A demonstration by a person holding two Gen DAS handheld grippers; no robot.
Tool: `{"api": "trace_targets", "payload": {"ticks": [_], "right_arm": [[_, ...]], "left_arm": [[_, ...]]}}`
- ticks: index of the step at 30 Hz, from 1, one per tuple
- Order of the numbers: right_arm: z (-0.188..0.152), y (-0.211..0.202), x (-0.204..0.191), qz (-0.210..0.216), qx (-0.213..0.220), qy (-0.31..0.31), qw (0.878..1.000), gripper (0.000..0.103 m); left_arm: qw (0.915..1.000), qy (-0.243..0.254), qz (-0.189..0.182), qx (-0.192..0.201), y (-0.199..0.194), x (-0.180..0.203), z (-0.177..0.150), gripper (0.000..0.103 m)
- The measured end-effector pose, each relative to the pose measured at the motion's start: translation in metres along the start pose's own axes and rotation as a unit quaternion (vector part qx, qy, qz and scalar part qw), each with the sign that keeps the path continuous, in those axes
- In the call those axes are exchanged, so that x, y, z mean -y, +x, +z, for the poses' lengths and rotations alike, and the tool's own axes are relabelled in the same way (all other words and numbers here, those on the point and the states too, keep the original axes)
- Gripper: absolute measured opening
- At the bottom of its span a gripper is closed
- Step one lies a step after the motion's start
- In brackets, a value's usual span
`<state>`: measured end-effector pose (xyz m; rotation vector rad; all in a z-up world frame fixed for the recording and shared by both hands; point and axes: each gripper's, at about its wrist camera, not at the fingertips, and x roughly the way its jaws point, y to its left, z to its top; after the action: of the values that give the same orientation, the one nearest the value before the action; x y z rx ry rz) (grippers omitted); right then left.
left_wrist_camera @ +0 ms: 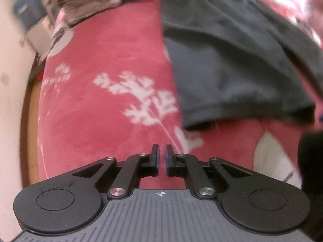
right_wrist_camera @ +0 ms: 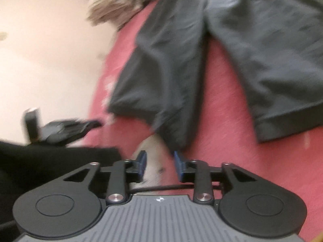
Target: Fold clothes
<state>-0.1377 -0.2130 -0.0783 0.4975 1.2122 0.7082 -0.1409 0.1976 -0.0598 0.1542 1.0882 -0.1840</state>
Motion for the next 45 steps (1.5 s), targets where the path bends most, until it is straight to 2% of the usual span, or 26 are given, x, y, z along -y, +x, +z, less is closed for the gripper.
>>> {"api": "trace_targets", "payload": {"ticks": [1, 3, 6, 8, 10, 14, 15, 16, 18, 20, 26, 29, 32, 34, 35, 36, 38, 40, 41, 42, 44, 45], "right_arm": [[0.001, -0.003, 0.0, 0.011, -0.002, 0.001, 1.0, 0.039], [0.003, -0.01, 0.0, 0.033, -0.004, 0.004, 0.999, 0.039], [0.015, -0.021, 0.011, 0.012, 0.046, 0.054, 0.997, 0.039], [0.023, -0.017, 0.015, -0.011, 0.06, 0.081, 0.995, 0.039], [0.03, -0.009, 0.017, -0.034, 0.067, 0.097, 0.992, 0.039], [0.037, 0.019, 0.013, -0.082, 0.063, 0.105, 0.989, 0.039], [0.038, 0.025, 0.011, -0.092, 0.061, 0.101, 0.989, 0.039], [0.038, 0.031, 0.009, -0.102, 0.058, 0.093, 0.989, 0.039], [0.037, 0.036, 0.003, -0.117, 0.055, 0.066, 0.989, 0.032], [0.036, 0.039, -0.004, -0.132, 0.052, 0.038, 0.989, 0.002], [0.032, 0.009, -0.011, -0.145, 0.083, 0.028, 0.986, 0.001], [0.029, 0.018, 0.0, -0.176, 0.066, 0.027, 0.982, 0.002], [0.027, 0.02, 0.003, -0.183, 0.061, 0.029, 0.981, 0.003], [0.028, 0.016, 0.0, -0.182, 0.063, 0.026, 0.981, 0.007], [0.028, 0.014, -0.002, -0.181, 0.066, 0.023, 0.981, 0.014], [0.028, 0.011, -0.005, -0.181, 0.069, 0.02, 0.981, 0.017], [0.025, 0.002, -0.013, -0.187, 0.081, 0.001, 0.979, 0.026], [0.024, -0.002, -0.019, -0.188, 0.089, -0.016, 0.978, 0.027], [0.023, -0.003, -0.019, -0.186, 0.09, -0.018, 0.978, 0.027], [0.023, -0.002, -0.019, -0.184, 0.088, -0.016, 0.979, 0.027], [0.023, 0.001, -0.017, -0.182, 0.085, -0.004, 0.98, 0.027], [0.022, 0.001, -0.015, -0.18, 0.084, 0.001, 0.98, 0.027]], "left_arm": [[0.9997, -0.021, -0.011, 0.005, -0.001, -0.006, 0.003, 0.01], [0.9974, -0.063, -0.032, 0.014, -0.002, -0.017, 0.008, 0.024], [0.9877, -0.124, -0.093, 0.024, 0.002, -0.027, 0.018, 0.036], [0.978, -0.154, -0.139, 0.023, 0.009, -0.026, 0.024, 0.044], [0.9737, -0.161, -0.16, 0.02, 0.019, -0.019, 0.029, 0.049], [0.9807, -0.13, -0.146, 0.013, 0.037, -0.002, 0.033, 0.045], [0.9829, -0.12, -0.14, 0.013, 0.041, 0.001, 0.033, 0.035], [0.9849, -0.11, -0.133, 0.013, 0.044, 0.004, 0.032, 0.032], [0.9882, -0.091, -0.122, 0.017, 0.045, 0.008, 0.03, 0.021], [0.9896, -0.081, -0.117, 0.022, 0.043, 0.005, 0.028, 0.014], [0.9916, -0.073, -0.101, 0.035, 0.031, -0.012, 0.024, 0.011], [0.992, -0.083, -0.093, 0.023, 0.035, -0.022, 0.019, 0.011], [0.987, -0.109, -0.118, 0.003, 0.038, -0.03, 0.018, 0.013], [0.9805, -0.137, -0.141, -0.004, 0.04, -0.034, 0.017, 0.032], [0.9776, -0.149, -0.149, -0.003, 0.04, -0.033, 0.016, 0.042], [0.9756, -0.155, -0.156, 0.0, 0.041, -0.03, 0.016, 0.047], [0.9745, -0.153, -0.164, 0.004, 0.043, -0.023, 0.017, 0.048], [0.975, -0.15, -0.164, 0.009, 0.047, -0.015, 0.018, 0.046], [0.9747, -0.151, -0.165, 0.01, 0.05, -0.01, 0.019, 0.041], [0.9743, -0.151, -0.166, 0.009, 0.052, -0.007, 0.02, 0.025], [0.9724, -0.155, -0.175, 0.009, 0.054, -0.003, 0.026, 0.004], [0.9717, -0.154, -0.179, 0.016, 0.052, 0.001, 0.03, 0.002]]}}
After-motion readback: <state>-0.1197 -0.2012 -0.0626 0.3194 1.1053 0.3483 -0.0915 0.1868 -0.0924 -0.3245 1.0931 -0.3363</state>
